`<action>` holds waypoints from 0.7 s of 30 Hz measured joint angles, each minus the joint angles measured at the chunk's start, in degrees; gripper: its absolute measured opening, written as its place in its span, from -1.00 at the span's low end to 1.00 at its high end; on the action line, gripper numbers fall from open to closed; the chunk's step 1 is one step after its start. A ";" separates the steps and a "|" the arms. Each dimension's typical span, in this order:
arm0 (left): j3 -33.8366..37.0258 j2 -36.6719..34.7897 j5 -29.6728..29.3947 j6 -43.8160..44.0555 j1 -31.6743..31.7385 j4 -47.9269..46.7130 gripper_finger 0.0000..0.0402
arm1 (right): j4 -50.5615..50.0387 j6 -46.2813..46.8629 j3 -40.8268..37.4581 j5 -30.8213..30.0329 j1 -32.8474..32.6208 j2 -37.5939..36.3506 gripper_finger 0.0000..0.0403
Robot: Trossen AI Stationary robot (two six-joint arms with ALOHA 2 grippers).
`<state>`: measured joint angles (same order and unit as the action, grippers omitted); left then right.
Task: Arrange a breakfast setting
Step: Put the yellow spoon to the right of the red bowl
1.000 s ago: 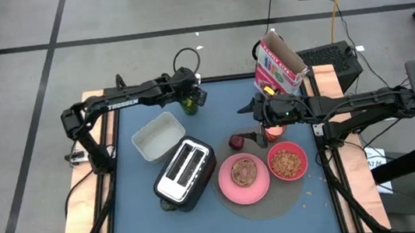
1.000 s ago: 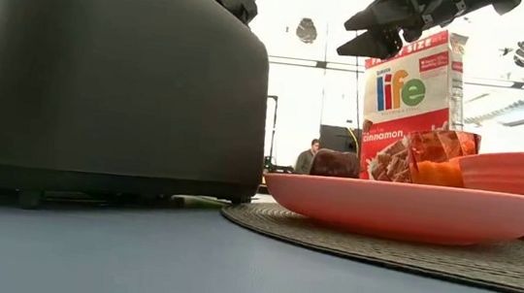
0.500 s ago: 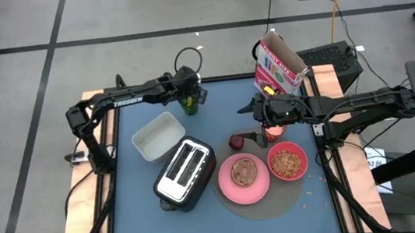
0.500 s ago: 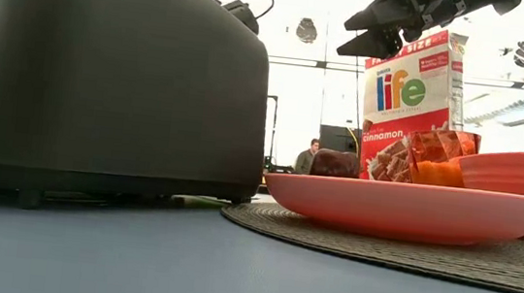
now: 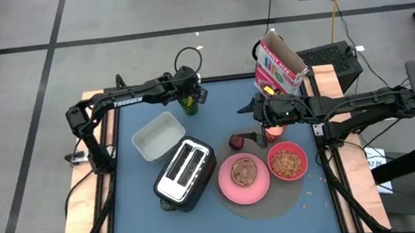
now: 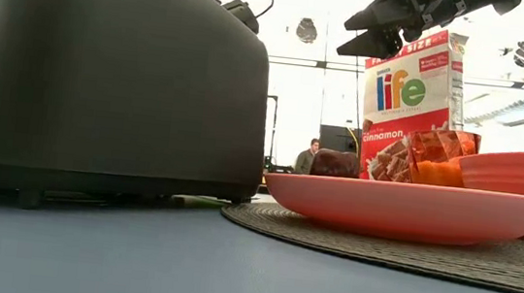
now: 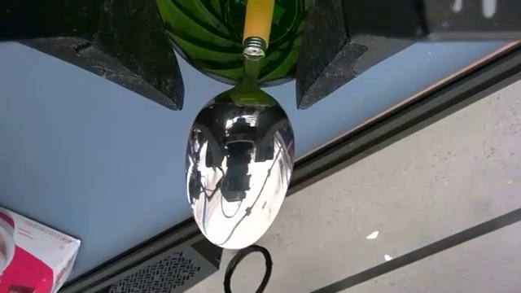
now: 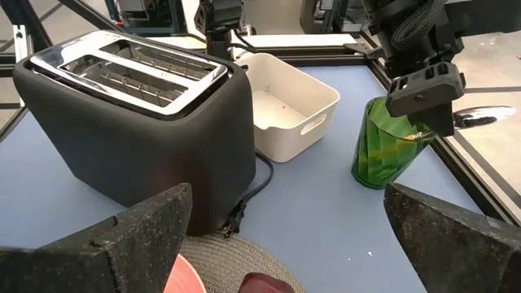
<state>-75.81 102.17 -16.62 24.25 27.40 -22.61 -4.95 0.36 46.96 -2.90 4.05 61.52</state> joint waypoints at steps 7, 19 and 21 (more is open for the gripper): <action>0.00 0.00 0.00 0.00 0.02 -0.02 0.20 | 0.00 0.02 -0.02 0.01 -0.01 0.00 0.98; 0.04 2.45 -0.04 -0.58 0.28 3.39 0.20 | 0.02 0.00 -0.04 0.01 0.01 0.02 0.98; 0.09 2.60 0.03 -1.02 0.28 3.54 0.20 | 0.02 0.00 -0.04 0.01 0.00 0.02 0.98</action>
<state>-75.72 104.77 -16.59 23.23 27.68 -19.07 -4.93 0.36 46.92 -2.90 4.05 61.54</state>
